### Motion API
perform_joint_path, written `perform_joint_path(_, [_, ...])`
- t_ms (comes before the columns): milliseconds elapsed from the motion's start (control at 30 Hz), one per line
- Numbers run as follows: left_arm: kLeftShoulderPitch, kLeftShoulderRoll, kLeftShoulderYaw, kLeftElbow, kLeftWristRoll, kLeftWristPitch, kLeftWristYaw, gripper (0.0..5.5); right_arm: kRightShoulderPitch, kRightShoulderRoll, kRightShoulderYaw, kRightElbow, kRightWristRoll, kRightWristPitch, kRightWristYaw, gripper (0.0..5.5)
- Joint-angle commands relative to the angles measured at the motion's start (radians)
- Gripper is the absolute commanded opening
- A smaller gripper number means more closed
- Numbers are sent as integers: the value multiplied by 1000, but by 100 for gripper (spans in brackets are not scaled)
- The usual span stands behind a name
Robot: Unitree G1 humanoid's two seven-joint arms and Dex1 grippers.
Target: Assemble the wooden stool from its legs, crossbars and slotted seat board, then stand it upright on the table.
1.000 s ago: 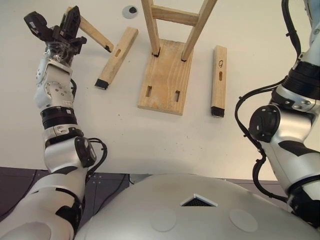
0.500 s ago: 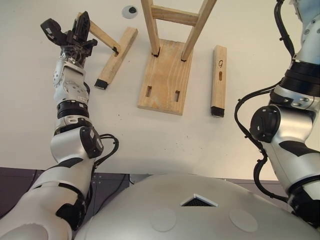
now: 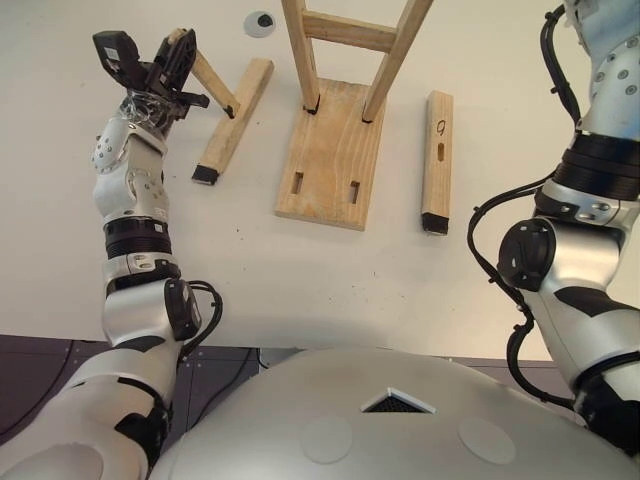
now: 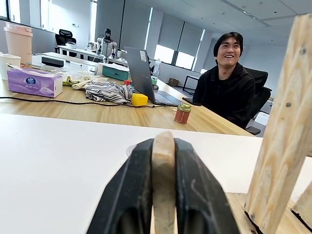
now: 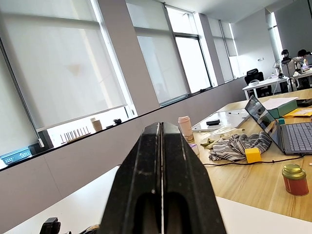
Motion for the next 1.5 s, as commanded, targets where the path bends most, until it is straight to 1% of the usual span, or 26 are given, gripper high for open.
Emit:
perform_joint_path(33, [47, -14, -22, 15, 43, 21, 36, 38, 2, -10, 7, -13, -16, -12, -4, 0])
perform_joint_path(200, [171, -83, -119, -85, 139, -42, 113, 38, 20, -11, 20, -35, -28, -13, -5, 0])
perform_joint_path(300, [233, -118, -134, -82, 167, -83, 159, 38, 30, -6, 27, -44, -35, -12, -7, 0])
perform_joint_path(433, [249, -110, -144, -43, 187, -107, 173, 38, 42, 0, 33, -56, -43, -13, -11, 0])
perform_joint_path(700, [266, -99, -185, -102, 217, -91, 202, 38, 57, -3, 38, -75, -46, -4, -26, 0])
perform_joint_path(733, [272, -94, -180, -123, 211, -82, 209, 75, 58, -4, 39, -74, -47, -4, -26, 0])
perform_joint_path(767, [277, -89, -174, -143, 206, -73, 215, 75, 58, -4, 41, -73, -48, -3, -27, 0])
perform_joint_path(800, [285, -83, -169, -174, 200, -54, 218, 99, 59, -6, 41, -71, -49, -2, -27, 0])
perform_joint_path(967, [343, -34, -176, -380, 206, 116, 234, 169, 49, -16, 51, -50, -59, -3, -25, 0])
perform_joint_path(1067, [380, 4, -171, -536, 196, 286, 255, 214, 36, -25, 50, -34, -63, -3, -21, 0])
perform_joint_path(1200, [356, 44, -148, -715, 136, 576, 287, 295, 8, -41, 53, 9, -78, -9, -5, 0])
perform_joint_path(1267, [364, 58, -140, -793, 113, 681, 296, 331, 31, -47, 61, -21, -82, -1, 6, 0])
perform_joint_path(1400, [359, 91, -118, -873, 85, 816, 302, 331, 54, -40, 59, -45, -85, 12, -17, 0])
perform_joint_path(1500, [347, 151, -142, -807, 104, 814, 244, 331, 78, -25, 58, -73, -79, 29, -41, 0])
